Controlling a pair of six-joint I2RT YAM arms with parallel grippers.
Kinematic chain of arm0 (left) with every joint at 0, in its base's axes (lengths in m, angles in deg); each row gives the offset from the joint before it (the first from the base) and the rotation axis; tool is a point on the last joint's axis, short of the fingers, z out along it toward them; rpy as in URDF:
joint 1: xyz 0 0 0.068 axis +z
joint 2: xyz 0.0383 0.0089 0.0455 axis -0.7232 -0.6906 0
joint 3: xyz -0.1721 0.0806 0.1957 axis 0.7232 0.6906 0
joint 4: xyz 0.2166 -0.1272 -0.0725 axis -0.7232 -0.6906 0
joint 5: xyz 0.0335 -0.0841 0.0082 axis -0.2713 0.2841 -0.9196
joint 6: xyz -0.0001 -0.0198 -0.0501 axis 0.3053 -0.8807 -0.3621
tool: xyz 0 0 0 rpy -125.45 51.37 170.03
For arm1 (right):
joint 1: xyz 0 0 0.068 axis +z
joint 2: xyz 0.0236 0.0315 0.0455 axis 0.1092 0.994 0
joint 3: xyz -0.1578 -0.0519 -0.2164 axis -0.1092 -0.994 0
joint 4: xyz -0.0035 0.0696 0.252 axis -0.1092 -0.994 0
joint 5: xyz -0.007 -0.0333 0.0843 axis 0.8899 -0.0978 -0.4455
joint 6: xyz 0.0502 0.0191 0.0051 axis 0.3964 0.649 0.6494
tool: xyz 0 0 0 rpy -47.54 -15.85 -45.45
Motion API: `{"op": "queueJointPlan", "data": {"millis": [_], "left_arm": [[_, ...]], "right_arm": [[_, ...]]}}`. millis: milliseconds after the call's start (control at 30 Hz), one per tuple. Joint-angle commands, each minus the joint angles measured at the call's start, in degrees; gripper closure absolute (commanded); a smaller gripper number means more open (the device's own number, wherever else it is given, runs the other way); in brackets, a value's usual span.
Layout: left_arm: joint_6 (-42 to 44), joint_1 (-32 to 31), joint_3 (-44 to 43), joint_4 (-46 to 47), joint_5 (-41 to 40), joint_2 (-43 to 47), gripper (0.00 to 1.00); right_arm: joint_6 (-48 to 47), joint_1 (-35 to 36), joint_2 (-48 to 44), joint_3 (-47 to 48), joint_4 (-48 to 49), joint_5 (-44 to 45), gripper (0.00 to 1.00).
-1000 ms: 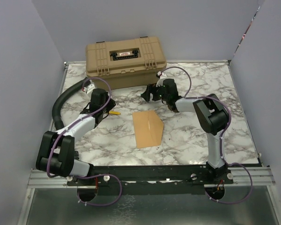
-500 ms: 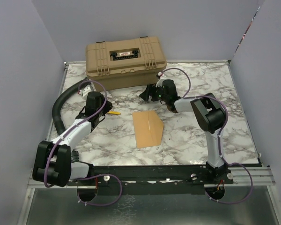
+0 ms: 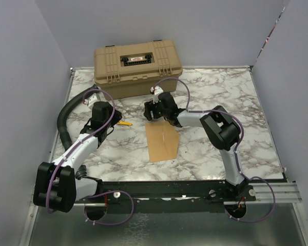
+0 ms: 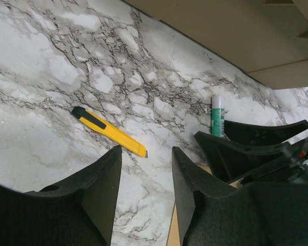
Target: Place the letter into the envelope and seal it
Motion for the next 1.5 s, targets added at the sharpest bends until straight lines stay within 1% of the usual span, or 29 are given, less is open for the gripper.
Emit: {"op": "queueJointPlan", "data": {"millis": [0, 133, 233, 300, 367, 433, 467, 533, 600, 667, 700, 733, 767, 867, 900, 1000, 1067, 1133, 1167, 1200, 1233, 1300, 1400, 1467], "left_arm": [[0.6, 0.4, 0.4, -0.6, 0.6, 2.0, 0.55], [0.9, 0.4, -0.2, -2.7, -0.2, 3.0, 0.55], [1.1, 0.3, -0.9, -3.6, -1.2, 3.5, 0.55], [1.2, 0.4, -1.1, -3.8, -1.5, 3.7, 0.53], [1.2, 0.4, -1.3, -3.9, -1.5, 3.8, 0.51], [1.2, 0.4, -1.7, -4.0, -1.2, 3.8, 0.48], [1.6, 0.4, -1.9, -4.0, -0.9, 3.8, 0.46], [2.7, 0.3, -2.7, -3.9, -0.2, 3.8, 0.36], [3.3, 0.3, -3.4, -3.9, -0.1, 4.0, 0.21], [3.5, 0.3, -4.1, -4.2, 0.3, 4.2, 0.11], [3.5, 0.3, -4.5, -4.4, 0.8, 4.4, 0.09], [3.4, 0.3, -4.9, -4.4, 1.4, 4.6, 0.03], [3.3, 0.3, -5.3, -4.4, 2.2, 4.9, 0.01], [2.8, 0.3, -5.7, -3.1, 4.9, 5.9, 0.01], [2.7, 0.3, -5.3, -1.4, 7.1, 6.2, 0.01], [0.5, 0.3, -3.9, 6.4, 15.8, 6.2, 0.01], [-1.3, 0.3, -4.6, 10.7, 22.8, 4.9, 0.03], [-2.1, 0.3, -6.0, 15.4, 28.9, 3.0, 0.13], [-2.1, 0.3, -6.8, 18.4, 31.3, 1.9, 0.17], [-2.1, 0.3, -7.6, 21.2, 33.3, 1.3, 0.23], [-2.0, 0.4, -9.2, 22.7, 34.4, 0.8, 0.26], [-0.7, 0.5, -13.4, 23.5, 36.2, 0.0, 0.27], [0.9, 0.5, -19.8, 23.7, 39.1, -2.7, 0.26], [-1.4, 0.4, -21.6, 25.1, 39.1, -4.5, 0.23]], "right_arm": [[-7.3, 2.7, 3.4, 2.8, -10.6, 11.1, 0.29], [-9.6, 3.8, 4.7, 5.4, -15.9, 17.0, 0.38], [-9.4, 4.0, 5.4, 7.0, -19.3, 19.9, 0.49], [-8.8, 4.0, 5.7, 8.3, -21.1, 20.9, 0.56], [-7.6, 4.0, 5.9, 9.2, -23.3, 21.1, 0.61], [-7.1, 4.0, 6.6, 11.2, -25.2, 20.7, 0.69], [-6.9, 4.0, 7.1, 12.3, -26.2, 20.3, 0.74], [-6.7, 4.0, 7.6, 13.5, -27.5, 18.8, 0.83], [-6.0, 4.0, 7.3, 13.9, -28.2, 18.2, 0.89], [-4.8, 4.0, 5.6, 13.3, -28.3, 17.9, 0.91], [-3.9, 4.0, 4.2, 12.3, -27.8, 17.4, 0.91], [-2.8, 4.0, 2.4, 11.0, -26.6, 16.8, 0.92], [-1.6, 4.0, 0.2, 9.3, -25.6, 16.0, 0.92], [3.1, 3.9, -7.0, 3.6, -20.8, 12.4, 0.92], [5.0, 3.8, -9.3, 2.2, -19.0, 11.0, 0.92], [10.7, 2.6, -15.4, -1.7, -14.1, 3.5, 0.92], [13.8, 1.7, -18.9, -3.8, -10.8, -1.8, 0.92], [15.6, 0.7, -22.4, -6.6, -4.6, -9.7, 0.92], [16.1, 0.0, -24.9, -9.3, 1.3, -14.5, 0.92], [16.7, -0.6, -27.2, -11.1, 4.9, -17.5, 0.92], [17.4, -1.6, -28.6, -10.3, 3.9, -18.9, 0.91], [17.1, -3.9, -30.2, -6.7, 0.2, -23.3, 0.92], [18.1, -5.5, -32.8, -5.9, 2.0, -26.1, 0.92], [19.3, -5.7, -33.3, -4.7, 2.7, -27.6, 0.92]]}}
